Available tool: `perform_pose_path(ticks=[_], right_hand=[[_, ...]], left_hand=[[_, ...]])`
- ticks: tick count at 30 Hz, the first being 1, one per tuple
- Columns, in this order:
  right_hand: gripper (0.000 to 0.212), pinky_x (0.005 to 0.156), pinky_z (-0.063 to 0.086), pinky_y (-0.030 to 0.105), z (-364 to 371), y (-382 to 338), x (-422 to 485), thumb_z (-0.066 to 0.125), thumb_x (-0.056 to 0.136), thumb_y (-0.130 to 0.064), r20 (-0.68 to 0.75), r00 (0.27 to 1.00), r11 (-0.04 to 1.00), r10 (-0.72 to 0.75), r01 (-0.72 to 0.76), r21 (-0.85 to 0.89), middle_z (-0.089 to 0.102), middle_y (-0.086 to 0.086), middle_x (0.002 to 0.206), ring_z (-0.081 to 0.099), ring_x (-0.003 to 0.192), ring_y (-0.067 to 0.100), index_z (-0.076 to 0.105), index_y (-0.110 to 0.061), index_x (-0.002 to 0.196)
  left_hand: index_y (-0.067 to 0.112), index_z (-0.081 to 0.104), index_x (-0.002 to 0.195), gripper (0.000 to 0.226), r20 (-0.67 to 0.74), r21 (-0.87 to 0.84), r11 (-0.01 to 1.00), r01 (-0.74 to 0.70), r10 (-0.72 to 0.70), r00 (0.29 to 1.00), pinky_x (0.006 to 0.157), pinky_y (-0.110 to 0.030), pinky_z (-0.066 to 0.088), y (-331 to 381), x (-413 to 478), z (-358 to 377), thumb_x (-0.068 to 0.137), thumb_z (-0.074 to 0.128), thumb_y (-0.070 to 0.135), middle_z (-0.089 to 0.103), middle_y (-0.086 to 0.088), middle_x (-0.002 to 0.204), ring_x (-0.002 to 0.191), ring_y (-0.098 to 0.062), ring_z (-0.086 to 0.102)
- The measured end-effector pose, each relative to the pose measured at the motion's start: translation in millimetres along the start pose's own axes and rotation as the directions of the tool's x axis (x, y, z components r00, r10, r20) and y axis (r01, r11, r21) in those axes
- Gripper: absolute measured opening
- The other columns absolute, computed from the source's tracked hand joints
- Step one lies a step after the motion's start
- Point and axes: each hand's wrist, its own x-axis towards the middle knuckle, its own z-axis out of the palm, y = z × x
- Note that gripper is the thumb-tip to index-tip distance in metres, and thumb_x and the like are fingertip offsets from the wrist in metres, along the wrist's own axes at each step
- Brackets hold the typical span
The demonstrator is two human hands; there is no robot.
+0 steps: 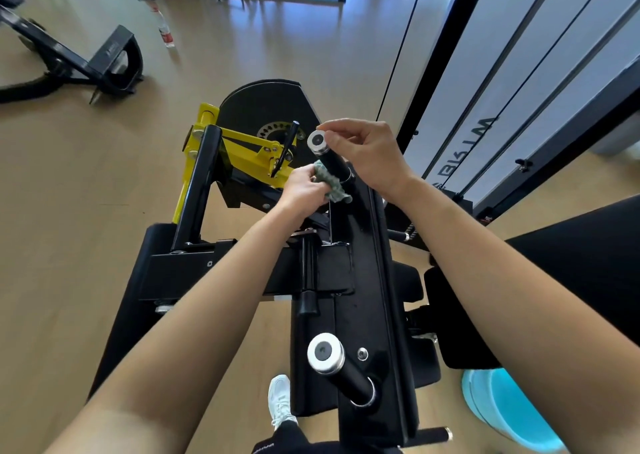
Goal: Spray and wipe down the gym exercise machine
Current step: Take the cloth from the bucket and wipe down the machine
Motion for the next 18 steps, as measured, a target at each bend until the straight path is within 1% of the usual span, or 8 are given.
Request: perform_pose_path(ticks=[2,3,6,9,11,14,16,18], right_hand=[[0.017,0.088,0.06,0.027,-1.3,0.7,0.6,0.072,0.095,-0.014,0.015,1.0,1.0,0.002,-0.002,0.009,0.079,0.005,0.101,0.076,0.093,0.016,0.079,-0.013,0.11],[0.017,0.087,0.06,0.028,-1.7,1.1,0.8,0.071,0.096,-0.013,0.025,1.0,1.0,0.002,-0.002,0.019,0.079,0.006,0.101,0.076,0.093,0.016,0.079,-0.011,0.11],[0.017,0.087,0.061,0.032,-1.1,3.1,0.5,0.07,0.096,-0.013,0.036,0.999,0.999,-0.012,0.011,0.043,0.079,0.007,0.102,0.077,0.093,0.018,0.079,-0.01,0.11],[0.015,0.081,0.06,0.027,1.3,4.9,-1.3,0.069,0.097,-0.015,0.022,0.999,0.999,-0.024,0.024,0.026,0.079,0.005,0.101,0.076,0.088,0.016,0.079,-0.016,0.108],[0.016,0.082,0.06,0.028,3.3,6.8,-2.0,0.069,0.098,-0.02,0.007,1.0,1.0,-0.024,0.024,-0.009,0.077,0.005,0.106,0.075,0.089,0.015,0.079,-0.018,0.11],[0.02,0.088,0.059,0.031,4.5,9.6,-1.6,0.069,0.098,-0.028,-0.006,1.0,0.998,-0.021,0.02,-0.054,0.073,0.005,0.112,0.073,0.094,0.015,0.079,-0.022,0.114],[0.021,0.09,0.058,0.03,4.3,9.7,-2.0,0.068,0.099,-0.031,0.007,1.0,0.997,-0.01,0.011,-0.08,0.072,0.004,0.113,0.071,0.096,0.014,0.078,-0.025,0.116],[0.022,0.091,0.058,0.03,4.0,10.3,-2.7,0.066,0.1,-0.031,0.019,1.0,0.996,0.001,0.001,-0.085,0.072,0.005,0.114,0.07,0.098,0.015,0.077,-0.026,0.118]], left_hand=[[0.01,0.06,0.086,0.032,0.023,0.002,1.0,-0.015,0.015,1.0,0.069,-0.022,0.061,3.6,0.4,-2.1,0.091,0.048,-0.019,0.069,-0.008,0.09,0.085,-0.019,0.071],[0.009,0.061,0.09,0.032,0.021,-0.018,0.999,-0.048,0.048,0.999,0.071,-0.023,0.061,6.1,-0.4,-4.7,0.091,0.046,-0.02,0.068,-0.009,0.091,0.086,-0.02,0.071],[0.012,0.067,0.108,0.038,-0.035,-0.126,0.967,-0.22,0.217,0.976,0.084,-0.03,0.062,16.6,-6.4,-17.4,0.095,0.047,-0.018,0.071,-0.009,0.103,0.096,-0.019,0.071],[0.013,0.068,0.119,0.041,-0.1,-0.175,0.931,-0.319,0.305,0.947,0.088,-0.032,0.06,20.3,-10.4,-26.4,0.097,0.046,-0.014,0.071,-0.008,0.11,0.103,-0.018,0.07],[0.013,0.066,0.115,0.04,-0.076,-0.153,0.944,-0.293,0.284,0.956,0.086,-0.029,0.06,13.7,-11.6,-21.0,0.097,0.043,-0.015,0.07,-0.009,0.108,0.099,-0.017,0.069],[0.01,0.063,0.103,0.034,-0.002,-0.003,0.974,-0.225,0.225,0.974,0.083,-0.032,0.057,-1.8,-8.9,-10.8,0.093,0.043,-0.016,0.069,-0.009,0.096,0.09,-0.017,0.066],[0.015,0.064,0.095,0.03,0.05,0.12,0.974,-0.193,0.188,0.981,0.083,-0.031,0.055,-5.6,-5.3,-11.3,0.093,0.051,-0.011,0.07,-0.002,0.091,0.086,-0.015,0.065],[0.02,0.068,0.095,0.023,0.067,0.173,0.973,-0.156,0.146,0.987,0.087,-0.035,0.057,-4.7,-5.0,-14.2,0.094,0.06,-0.002,0.074,-0.001,0.094,0.092,-0.019,0.069]])
